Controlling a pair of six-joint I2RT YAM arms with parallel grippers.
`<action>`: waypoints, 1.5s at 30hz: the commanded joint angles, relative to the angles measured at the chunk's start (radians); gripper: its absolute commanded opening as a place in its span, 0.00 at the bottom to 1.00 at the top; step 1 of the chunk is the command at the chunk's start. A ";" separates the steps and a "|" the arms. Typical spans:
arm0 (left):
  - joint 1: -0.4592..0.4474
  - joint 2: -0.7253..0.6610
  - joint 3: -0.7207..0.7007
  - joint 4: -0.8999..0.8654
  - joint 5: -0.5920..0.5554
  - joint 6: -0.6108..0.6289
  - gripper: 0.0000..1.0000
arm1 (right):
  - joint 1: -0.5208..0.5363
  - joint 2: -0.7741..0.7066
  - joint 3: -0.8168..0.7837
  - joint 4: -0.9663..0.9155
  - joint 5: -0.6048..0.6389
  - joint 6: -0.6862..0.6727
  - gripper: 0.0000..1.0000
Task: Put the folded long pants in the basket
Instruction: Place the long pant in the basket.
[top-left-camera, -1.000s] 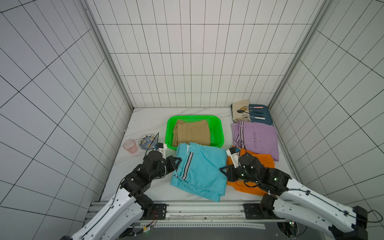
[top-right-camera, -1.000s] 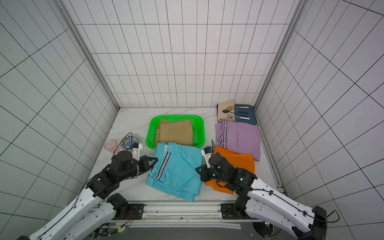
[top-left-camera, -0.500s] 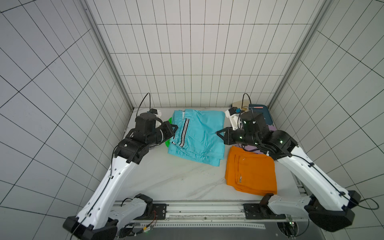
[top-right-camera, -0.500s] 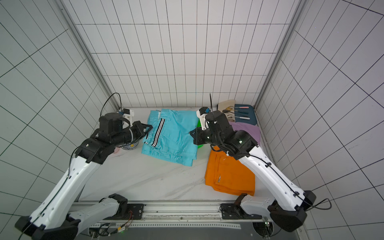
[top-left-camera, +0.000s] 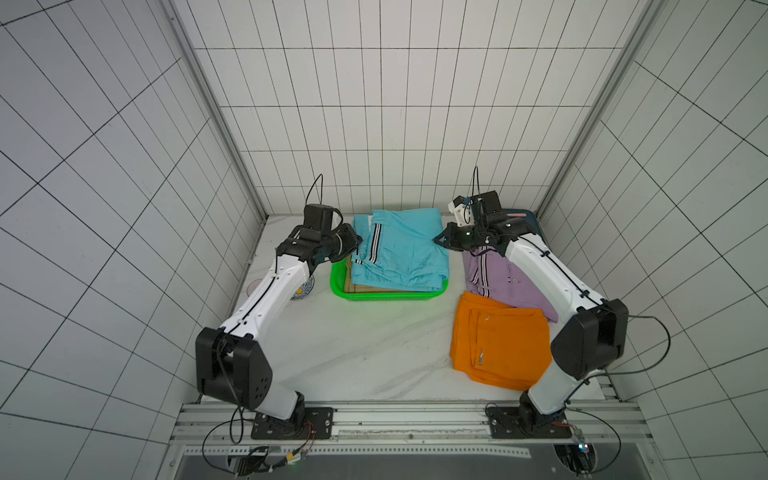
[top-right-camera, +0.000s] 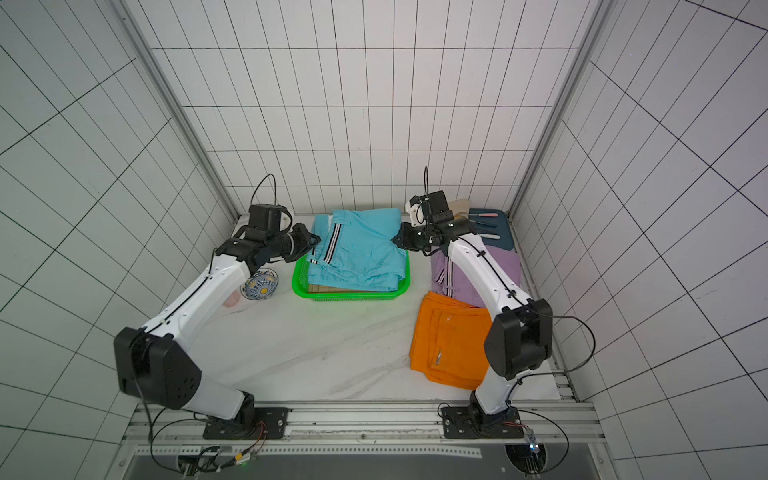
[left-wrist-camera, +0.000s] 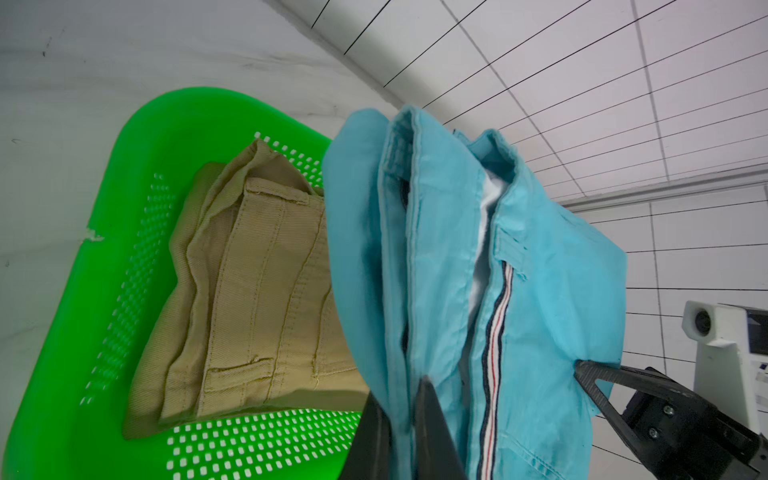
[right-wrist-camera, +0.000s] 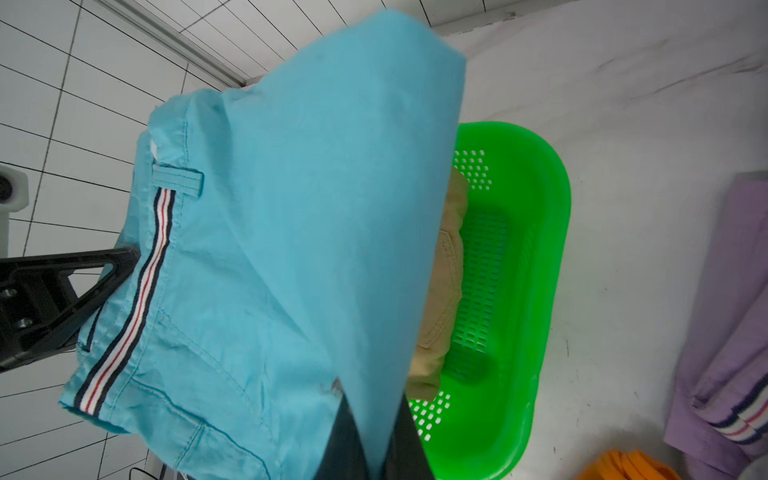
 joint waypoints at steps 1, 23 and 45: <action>0.054 0.116 0.079 0.047 0.050 0.040 0.00 | -0.020 0.071 0.068 0.073 0.047 -0.060 0.00; 0.121 0.390 0.089 0.092 0.062 -0.020 0.00 | -0.023 0.420 0.215 0.013 0.137 -0.110 0.00; 0.080 0.431 0.162 -0.201 -0.055 -0.007 0.00 | 0.031 0.431 0.187 -0.156 0.220 -0.049 0.00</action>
